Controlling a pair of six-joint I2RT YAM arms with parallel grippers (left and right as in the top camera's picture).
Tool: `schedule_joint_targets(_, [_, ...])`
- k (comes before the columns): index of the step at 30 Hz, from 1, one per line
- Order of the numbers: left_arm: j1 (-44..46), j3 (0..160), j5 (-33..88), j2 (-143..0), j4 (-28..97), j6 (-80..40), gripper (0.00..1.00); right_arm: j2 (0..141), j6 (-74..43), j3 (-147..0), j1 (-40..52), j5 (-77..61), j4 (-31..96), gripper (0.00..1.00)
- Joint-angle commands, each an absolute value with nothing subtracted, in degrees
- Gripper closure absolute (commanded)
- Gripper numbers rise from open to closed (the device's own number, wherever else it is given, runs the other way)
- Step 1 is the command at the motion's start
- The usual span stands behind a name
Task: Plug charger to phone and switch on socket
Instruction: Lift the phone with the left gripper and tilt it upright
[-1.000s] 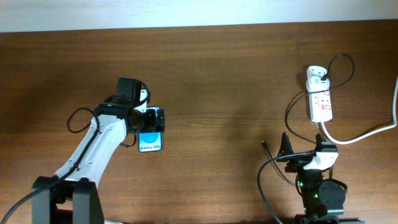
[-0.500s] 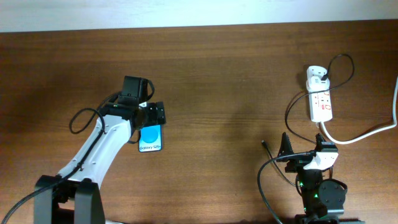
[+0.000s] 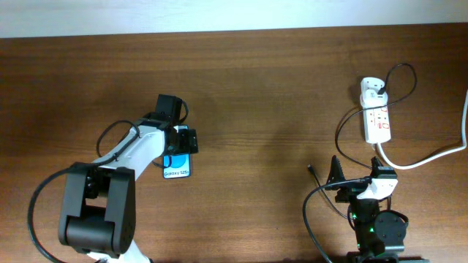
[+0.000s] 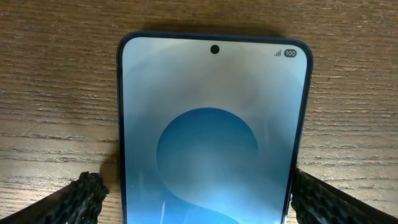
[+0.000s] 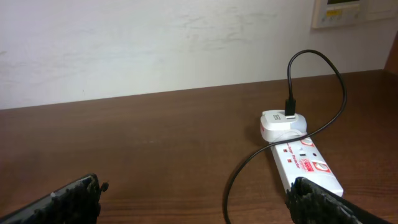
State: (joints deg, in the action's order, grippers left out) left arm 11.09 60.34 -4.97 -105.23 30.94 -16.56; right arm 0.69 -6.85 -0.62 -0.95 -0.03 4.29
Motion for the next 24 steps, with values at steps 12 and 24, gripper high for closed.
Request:
schedule_joint_targets(12, [11.09, 57.34, -5.19, -106.17, 32.56, -16.67, 0.01, 0.36, -6.42, -0.32, -0.38, -0.16, 4.60, 0.02])
schedule_joint_targets(24, [11.09, 57.04, -2.33, -106.17, 36.10, -16.67, 0.00, 0.36, -6.42, -0.32, -0.38, -0.14, 4.60, 0.02])
